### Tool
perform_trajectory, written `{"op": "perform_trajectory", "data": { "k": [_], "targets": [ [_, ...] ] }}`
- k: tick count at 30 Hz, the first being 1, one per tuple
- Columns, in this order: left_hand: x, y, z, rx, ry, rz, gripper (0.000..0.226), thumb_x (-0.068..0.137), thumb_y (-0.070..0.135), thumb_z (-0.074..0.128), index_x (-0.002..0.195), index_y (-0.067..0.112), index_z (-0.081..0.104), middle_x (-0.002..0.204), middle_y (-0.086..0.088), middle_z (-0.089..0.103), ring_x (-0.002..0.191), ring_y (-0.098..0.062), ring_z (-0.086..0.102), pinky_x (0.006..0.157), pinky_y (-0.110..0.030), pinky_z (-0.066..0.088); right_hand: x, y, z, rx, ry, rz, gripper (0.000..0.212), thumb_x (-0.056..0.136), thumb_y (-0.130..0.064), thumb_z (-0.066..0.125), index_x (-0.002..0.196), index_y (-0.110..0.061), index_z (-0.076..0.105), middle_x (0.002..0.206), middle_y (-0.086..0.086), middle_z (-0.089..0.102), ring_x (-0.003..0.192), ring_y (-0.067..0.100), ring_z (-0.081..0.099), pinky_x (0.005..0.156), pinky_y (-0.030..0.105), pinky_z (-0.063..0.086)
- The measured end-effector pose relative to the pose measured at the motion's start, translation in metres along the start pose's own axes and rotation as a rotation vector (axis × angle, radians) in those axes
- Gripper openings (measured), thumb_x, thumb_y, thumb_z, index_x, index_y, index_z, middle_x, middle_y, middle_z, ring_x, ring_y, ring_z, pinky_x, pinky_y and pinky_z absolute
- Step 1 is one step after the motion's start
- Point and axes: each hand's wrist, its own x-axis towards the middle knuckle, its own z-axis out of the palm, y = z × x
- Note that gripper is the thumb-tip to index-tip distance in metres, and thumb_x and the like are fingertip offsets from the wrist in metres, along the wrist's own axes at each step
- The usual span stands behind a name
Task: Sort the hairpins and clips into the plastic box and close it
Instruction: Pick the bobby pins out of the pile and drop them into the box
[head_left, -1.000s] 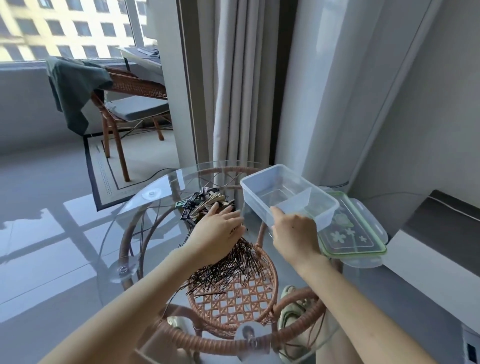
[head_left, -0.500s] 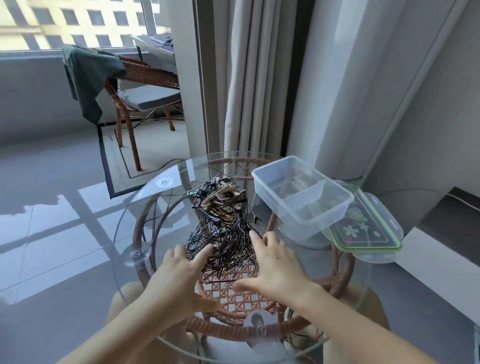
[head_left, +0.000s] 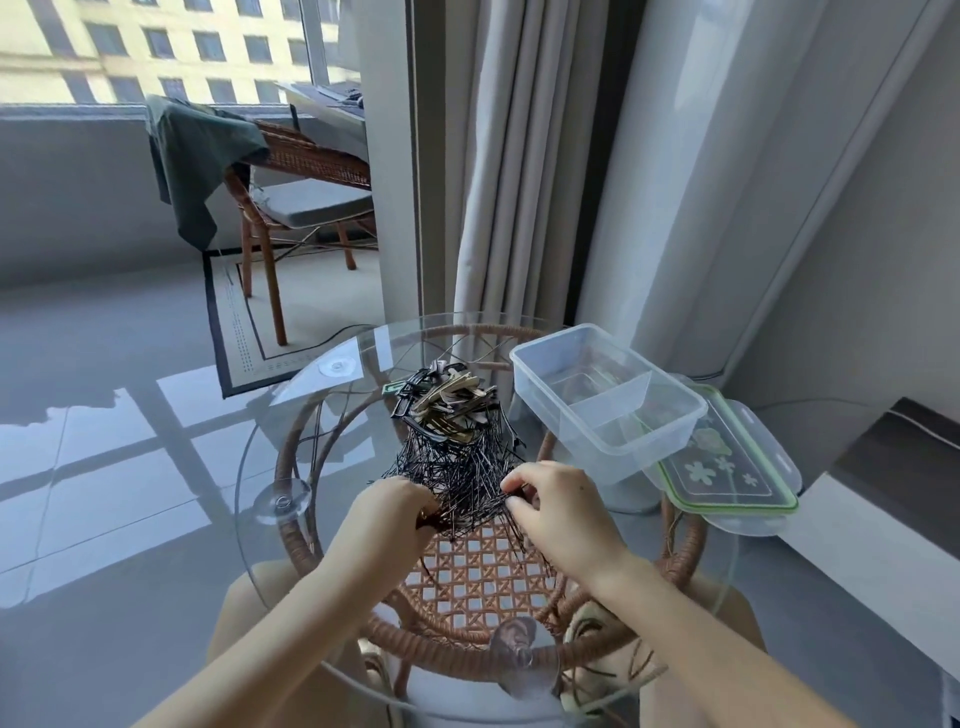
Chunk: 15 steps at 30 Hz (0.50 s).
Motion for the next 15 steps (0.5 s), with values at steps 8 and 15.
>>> {"op": "perform_trajectory", "data": {
  "k": [8, 15],
  "targets": [
    [0.006, -0.005, -0.019, 0.107, -0.045, 0.058, 0.011, 0.081, 0.014, 0.058, 0.076, 0.011, 0.067, 0.075, -0.002, 0.066, 0.063, -0.016, 0.056, 0.059, -0.023, 0.048, 0.007, 0.002, -0.045, 0.067, -0.015, 0.056, 0.016, 0.079, -0.008, 0.062, 0.087, -0.017, 0.074, 0.069, -0.016, 0.06, 0.064, -0.006, 0.056, 0.058, 0.0, 0.042],
    [0.007, -0.011, -0.024, 0.133, -0.088, 0.085, 0.026, 0.079, 0.011, 0.053, 0.055, 0.014, 0.045, 0.055, 0.005, 0.043, 0.052, -0.01, 0.042, 0.05, -0.016, 0.039, 0.026, 0.006, -0.102, 0.137, -0.014, 0.113, 0.015, 0.074, -0.006, 0.067, 0.072, -0.02, 0.072, 0.061, -0.012, 0.066, 0.051, -0.006, 0.058, 0.048, 0.004, 0.04]
  ]
}}
